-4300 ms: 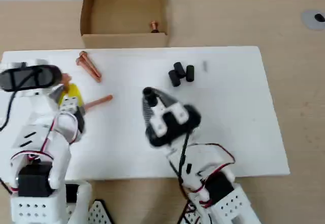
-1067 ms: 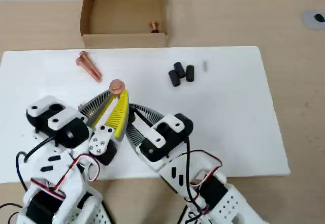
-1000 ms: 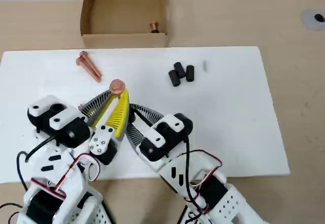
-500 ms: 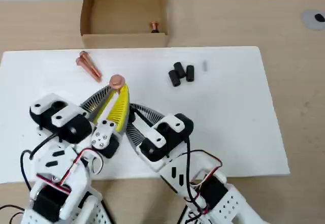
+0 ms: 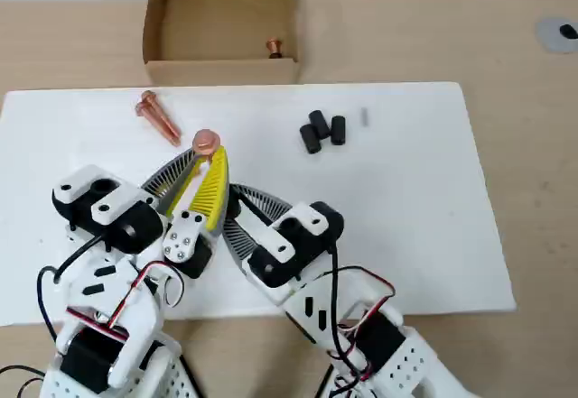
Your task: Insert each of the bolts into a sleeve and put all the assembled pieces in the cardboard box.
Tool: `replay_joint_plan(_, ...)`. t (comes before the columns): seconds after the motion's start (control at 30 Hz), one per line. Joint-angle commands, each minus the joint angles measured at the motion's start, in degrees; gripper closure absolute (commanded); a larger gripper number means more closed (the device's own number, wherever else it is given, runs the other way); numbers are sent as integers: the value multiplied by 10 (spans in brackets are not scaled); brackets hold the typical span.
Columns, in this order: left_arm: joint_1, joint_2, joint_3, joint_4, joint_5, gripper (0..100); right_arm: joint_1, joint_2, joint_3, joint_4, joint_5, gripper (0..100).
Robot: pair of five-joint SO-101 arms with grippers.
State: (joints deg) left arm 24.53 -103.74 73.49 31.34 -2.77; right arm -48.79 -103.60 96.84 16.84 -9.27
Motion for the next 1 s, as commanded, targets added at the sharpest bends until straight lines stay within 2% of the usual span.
replay_joint_plan(0.0, -5, -3, -4, -13, -4, 992, -7, -23, 0, -1, -2, 989)
replay_joint_plan(0.37, -2, -3, -36, 71, -4, 993, -7, -23, 0, -1, -2, 989)
replay_joint_plan(0.97, 9, 0, -75, 96, -4, 993, -7, -23, 0, -1, -2, 989)
